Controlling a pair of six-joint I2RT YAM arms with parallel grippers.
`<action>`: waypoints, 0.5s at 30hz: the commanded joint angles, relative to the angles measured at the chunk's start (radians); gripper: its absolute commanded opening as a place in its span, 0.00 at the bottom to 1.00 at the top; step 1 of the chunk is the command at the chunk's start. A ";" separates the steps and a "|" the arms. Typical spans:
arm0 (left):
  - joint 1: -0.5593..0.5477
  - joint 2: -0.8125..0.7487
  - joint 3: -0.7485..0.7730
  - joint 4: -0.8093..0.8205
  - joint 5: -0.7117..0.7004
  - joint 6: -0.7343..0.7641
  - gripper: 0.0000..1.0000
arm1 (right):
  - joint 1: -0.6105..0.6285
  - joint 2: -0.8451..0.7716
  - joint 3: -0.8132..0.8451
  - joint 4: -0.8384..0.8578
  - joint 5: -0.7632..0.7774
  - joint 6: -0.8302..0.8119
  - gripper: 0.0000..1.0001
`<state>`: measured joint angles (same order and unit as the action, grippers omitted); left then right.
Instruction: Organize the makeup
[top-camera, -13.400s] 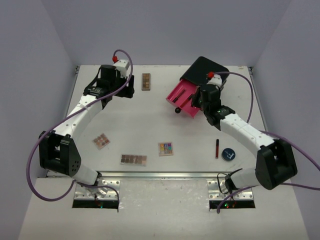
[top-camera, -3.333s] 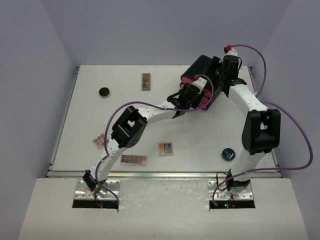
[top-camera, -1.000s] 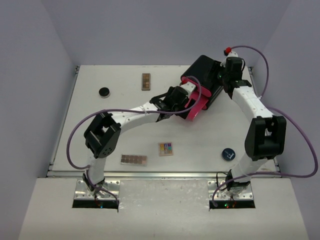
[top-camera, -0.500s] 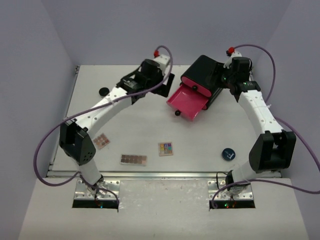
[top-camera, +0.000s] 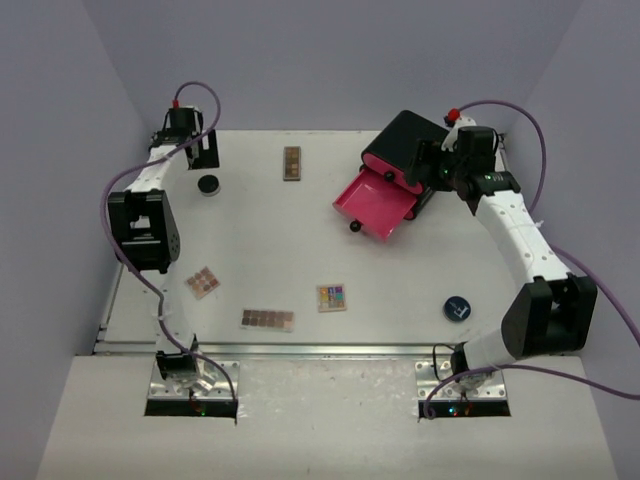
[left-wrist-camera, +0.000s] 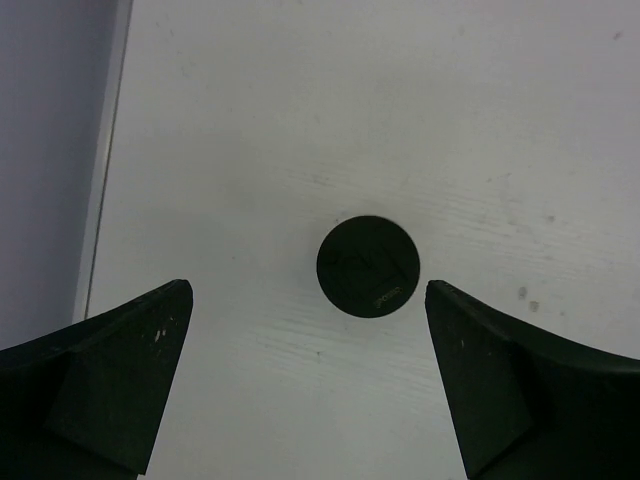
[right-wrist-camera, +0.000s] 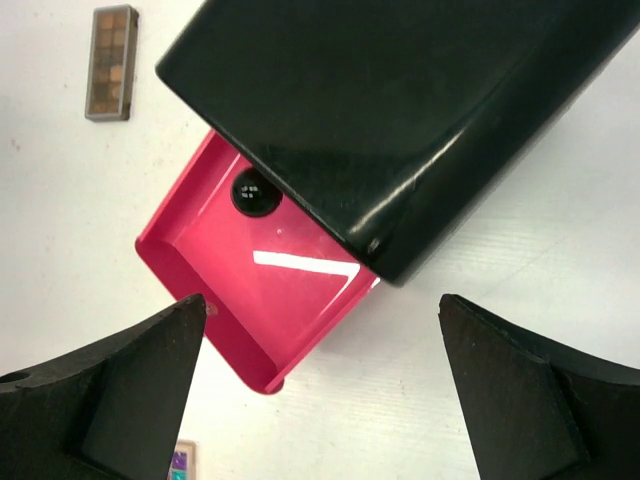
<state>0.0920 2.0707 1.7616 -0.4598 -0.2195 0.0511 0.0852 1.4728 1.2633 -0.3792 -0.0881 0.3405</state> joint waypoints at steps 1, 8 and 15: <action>-0.003 0.063 0.048 0.057 0.037 0.053 1.00 | 0.007 -0.055 -0.034 0.005 0.031 -0.027 0.99; -0.004 0.122 0.020 0.107 0.072 0.056 1.00 | 0.007 -0.071 -0.062 0.009 0.051 -0.040 0.99; -0.003 0.178 0.011 0.112 0.060 0.040 0.96 | 0.006 -0.076 -0.067 0.002 0.030 -0.038 0.99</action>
<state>0.0917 2.2158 1.7618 -0.3894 -0.1695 0.0976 0.0887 1.4311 1.1992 -0.3981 -0.0558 0.3143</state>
